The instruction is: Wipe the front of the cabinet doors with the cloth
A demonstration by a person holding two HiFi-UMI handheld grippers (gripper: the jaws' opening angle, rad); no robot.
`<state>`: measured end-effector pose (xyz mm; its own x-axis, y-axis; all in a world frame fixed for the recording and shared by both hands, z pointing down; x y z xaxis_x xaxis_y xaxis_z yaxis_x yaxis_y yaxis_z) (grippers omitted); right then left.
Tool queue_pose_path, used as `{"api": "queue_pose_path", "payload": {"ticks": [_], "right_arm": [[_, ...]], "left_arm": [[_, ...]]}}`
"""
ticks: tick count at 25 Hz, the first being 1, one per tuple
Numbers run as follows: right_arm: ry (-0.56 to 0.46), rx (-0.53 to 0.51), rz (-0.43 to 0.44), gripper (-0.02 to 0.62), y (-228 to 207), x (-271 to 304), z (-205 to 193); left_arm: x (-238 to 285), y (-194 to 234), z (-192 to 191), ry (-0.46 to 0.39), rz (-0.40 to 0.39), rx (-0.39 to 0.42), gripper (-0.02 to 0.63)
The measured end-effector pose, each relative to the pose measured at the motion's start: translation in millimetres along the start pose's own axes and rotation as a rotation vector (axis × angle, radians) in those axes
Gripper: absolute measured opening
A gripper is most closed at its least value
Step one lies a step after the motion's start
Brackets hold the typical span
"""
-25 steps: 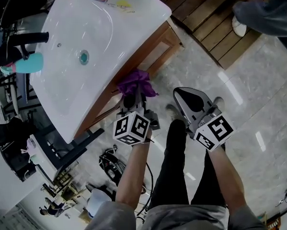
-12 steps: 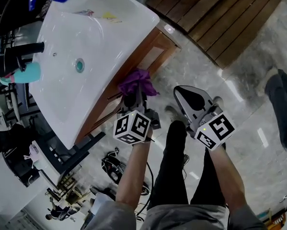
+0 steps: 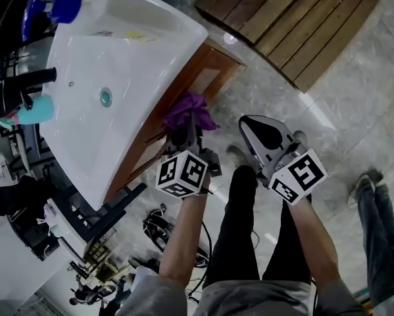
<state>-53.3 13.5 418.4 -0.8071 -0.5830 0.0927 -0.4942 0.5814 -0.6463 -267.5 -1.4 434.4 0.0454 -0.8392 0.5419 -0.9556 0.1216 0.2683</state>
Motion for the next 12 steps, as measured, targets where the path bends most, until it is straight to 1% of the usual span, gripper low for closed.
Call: {"api": "queue_pose_path", "payload": {"ticks": [12], "right_arm": [[-0.006,0.012,-0.036,0.011,-17.9,-8.4,2.8]], "left_arm": [[17.9,-19.5,3.2,0.017,-0.035,0.003,0.067]]}}
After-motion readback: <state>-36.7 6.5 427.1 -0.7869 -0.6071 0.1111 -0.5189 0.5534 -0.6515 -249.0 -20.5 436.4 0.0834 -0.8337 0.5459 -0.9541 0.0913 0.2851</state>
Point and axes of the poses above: the fingertips, and each gripper's own axes: x forward along the fingers, y to its left, z out of its top, the point moved 8 cm from there along -x, backward along the fingers, and after that the axes turned 6 degrees about z, right-handed, at the moved point
